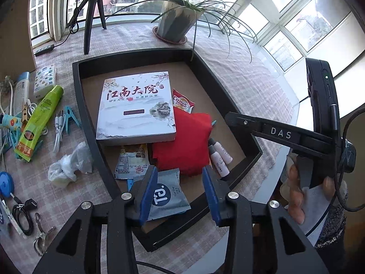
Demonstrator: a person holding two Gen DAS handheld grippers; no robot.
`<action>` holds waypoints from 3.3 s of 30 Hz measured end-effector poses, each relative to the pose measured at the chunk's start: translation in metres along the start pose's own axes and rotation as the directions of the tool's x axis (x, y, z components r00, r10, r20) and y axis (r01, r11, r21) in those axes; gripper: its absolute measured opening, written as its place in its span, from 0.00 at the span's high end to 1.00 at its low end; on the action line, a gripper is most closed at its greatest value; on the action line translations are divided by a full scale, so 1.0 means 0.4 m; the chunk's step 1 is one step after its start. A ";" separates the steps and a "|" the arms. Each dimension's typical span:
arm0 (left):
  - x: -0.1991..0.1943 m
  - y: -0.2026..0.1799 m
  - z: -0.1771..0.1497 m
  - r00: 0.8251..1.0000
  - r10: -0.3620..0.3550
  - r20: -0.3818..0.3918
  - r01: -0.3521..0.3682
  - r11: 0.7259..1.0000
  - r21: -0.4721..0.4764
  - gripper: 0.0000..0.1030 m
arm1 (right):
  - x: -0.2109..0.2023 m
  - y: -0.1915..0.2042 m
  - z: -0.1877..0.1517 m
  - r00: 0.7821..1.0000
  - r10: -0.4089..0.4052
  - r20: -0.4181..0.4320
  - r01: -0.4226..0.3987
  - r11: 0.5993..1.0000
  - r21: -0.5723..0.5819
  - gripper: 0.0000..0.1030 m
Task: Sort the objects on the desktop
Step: 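Carry the grey packet into the tray and release while the right gripper releases the blue clothespin there, then move both grippers back toward the black cable in the pile, then grasp the coiled black cable with the left gripper while the right gripper grips its plug, then carry the black cable over the tray with both grippers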
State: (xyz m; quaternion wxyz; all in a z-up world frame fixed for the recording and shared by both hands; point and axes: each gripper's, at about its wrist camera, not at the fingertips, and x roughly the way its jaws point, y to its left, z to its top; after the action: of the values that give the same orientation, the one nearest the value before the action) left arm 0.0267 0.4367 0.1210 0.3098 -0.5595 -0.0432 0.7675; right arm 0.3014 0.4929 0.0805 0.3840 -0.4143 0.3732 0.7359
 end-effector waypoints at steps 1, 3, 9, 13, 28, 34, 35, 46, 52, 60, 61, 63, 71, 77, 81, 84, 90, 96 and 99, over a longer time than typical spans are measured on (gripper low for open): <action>-0.007 0.014 -0.002 1.000 0.008 0.004 -0.008 1.000 -0.009 0.62 | -0.002 0.012 0.001 1.000 0.009 0.000 -0.009 1.000 -0.009 0.62; -0.021 0.047 -0.006 0.999 0.027 0.018 -0.027 0.999 -0.033 0.62 | -0.003 0.041 0.001 1.000 0.023 -0.005 -0.023 0.999 -0.029 0.62; -0.078 0.198 -0.044 0.995 0.087 0.046 -0.078 0.983 -0.166 0.62 | 0.007 0.157 -0.006 0.997 0.075 -0.030 -0.079 0.988 -0.133 0.62; -0.124 0.308 -0.085 0.989 0.133 0.069 -0.111 0.960 -0.258 0.62 | 0.021 0.248 -0.017 0.990 0.124 -0.062 -0.133 0.972 -0.195 0.62; -0.165 0.622 -0.223 0.989 0.133 0.060 -0.078 0.830 -0.553 0.64 | 0.158 0.657 -0.175 0.933 0.191 -0.304 -0.327 0.802 -0.500 0.62; -0.133 0.645 -0.222 0.994 0.100 0.042 -0.056 0.808 -0.587 0.64 | 0.247 0.728 -0.242 0.919 0.136 -0.371 -0.342 0.744 -0.574 0.62; -0.127 0.647 -0.221 0.994 0.100 0.036 -0.060 0.806 -0.589 0.64 | 0.258 0.734 -0.249 0.920 0.128 -0.371 -0.338 0.738 -0.584 0.62; -0.080 0.664 -0.197 0.996 0.093 -0.014 -0.083 0.800 -0.595 0.64 | 0.327 0.816 -0.305 0.935 0.089 -0.343 -0.322 0.619 -0.717 0.62; -0.077 0.674 -0.181 0.995 0.098 -0.016 -0.088 0.799 -0.595 0.63 | 0.357 0.815 -0.284 0.914 0.127 -0.386 -0.374 0.637 -0.674 0.67; -0.068 0.673 -0.191 0.997 0.071 -0.030 -0.075 0.801 -0.593 0.54 | 0.369 0.792 -0.274 0.896 0.157 -0.415 -0.404 0.674 -0.618 0.79; -0.062 0.676 -0.198 0.997 0.063 -0.047 -0.079 0.794 -0.603 0.51 | 0.369 0.789 -0.274 0.889 0.168 -0.425 -0.418 0.675 -0.608 0.80; -0.062 0.683 -0.208 0.998 0.048 -0.029 -0.055 0.787 -0.614 0.51 | 0.368 0.785 -0.282 0.884 0.176 -0.432 -0.429 0.669 -0.607 0.81; -0.064 0.660 -0.194 0.995 0.096 -0.026 -0.093 0.811 -0.578 0.70 | 0.349 0.769 -0.275 0.904 0.186 -0.384 -0.398 0.690 -0.604 0.84; -0.086 0.640 -0.173 0.999 0.051 0.008 -0.037 0.814 -0.580 0.76 | 0.301 0.738 -0.245 0.919 0.197 -0.341 -0.375 0.703 -0.605 0.85; -0.099 0.591 -0.138 0.999 0.041 0.029 -0.019 0.843 -0.537 0.76 | 0.237 0.734 -0.242 0.927 0.217 -0.305 -0.365 0.704 -0.609 0.89; -0.091 0.547 -0.103 0.999 0.035 0.035 -0.013 0.867 -0.498 0.76 | 0.213 0.707 -0.234 0.942 0.203 -0.266 -0.327 0.725 -0.606 0.89; -0.062 0.482 -0.063 1.000 -0.014 0.024 0.023 0.884 -0.467 0.80 | 0.184 0.621 -0.196 0.948 0.205 -0.243 -0.308 0.783 -0.540 0.89; -0.056 0.360 -0.019 0.998 -0.067 0.012 0.066 0.930 -0.361 0.80 | 0.104 0.541 -0.195 0.964 0.203 -0.173 -0.264 0.822 -0.504 0.89; -0.031 0.286 0.001 0.994 -0.109 -0.013 0.100 0.945 -0.311 0.80 | 0.065 0.463 -0.183 0.970 0.189 -0.151 -0.239 0.851 -0.468 0.89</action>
State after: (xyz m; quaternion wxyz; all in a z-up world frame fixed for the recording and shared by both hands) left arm -0.0202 0.3384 0.0841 0.2590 -0.6094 -0.1879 0.7254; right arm 0.1538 0.3571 0.0722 0.1649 -0.4888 0.2403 0.8222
